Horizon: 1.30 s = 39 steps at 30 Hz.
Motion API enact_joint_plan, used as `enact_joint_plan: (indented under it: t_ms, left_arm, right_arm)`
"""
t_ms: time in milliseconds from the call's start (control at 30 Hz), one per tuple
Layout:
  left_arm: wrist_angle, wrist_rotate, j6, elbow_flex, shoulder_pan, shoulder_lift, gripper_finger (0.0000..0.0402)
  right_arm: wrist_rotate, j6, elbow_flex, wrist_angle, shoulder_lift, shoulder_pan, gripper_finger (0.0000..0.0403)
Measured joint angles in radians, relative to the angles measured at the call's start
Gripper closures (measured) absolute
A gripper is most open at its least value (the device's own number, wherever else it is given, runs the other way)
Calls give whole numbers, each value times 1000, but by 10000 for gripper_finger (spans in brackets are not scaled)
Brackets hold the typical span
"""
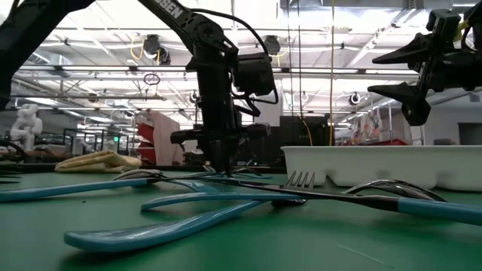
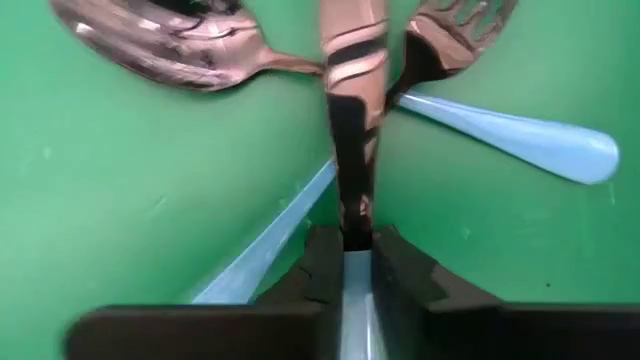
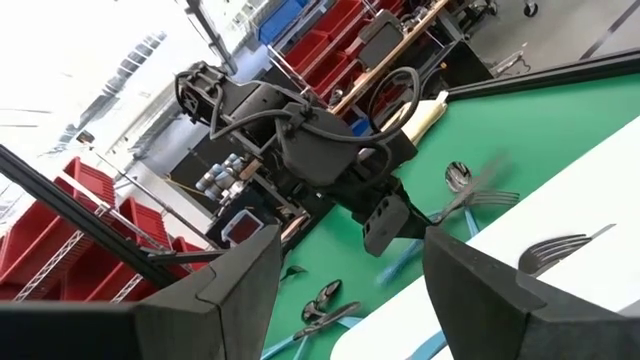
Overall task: Sort silverware
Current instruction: Put the blue table knife into the white cutlery tray
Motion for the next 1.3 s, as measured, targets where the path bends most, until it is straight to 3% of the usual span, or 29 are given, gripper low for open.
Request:
enact_joint_plan:
  t_ms: [733,933,1300]
  left_arm:
    - [-43,-4,34,40,-46,-87,375]
    - [81,4,6,61,-59,-143,375]
    - [293,1,3,153,-68,-139,375]
  right_arm:
    - [6,0,0,2,0,0,172]
    - [8,0,0,2,0,0,172]
    - [53,-15,0,5,0,0,172]
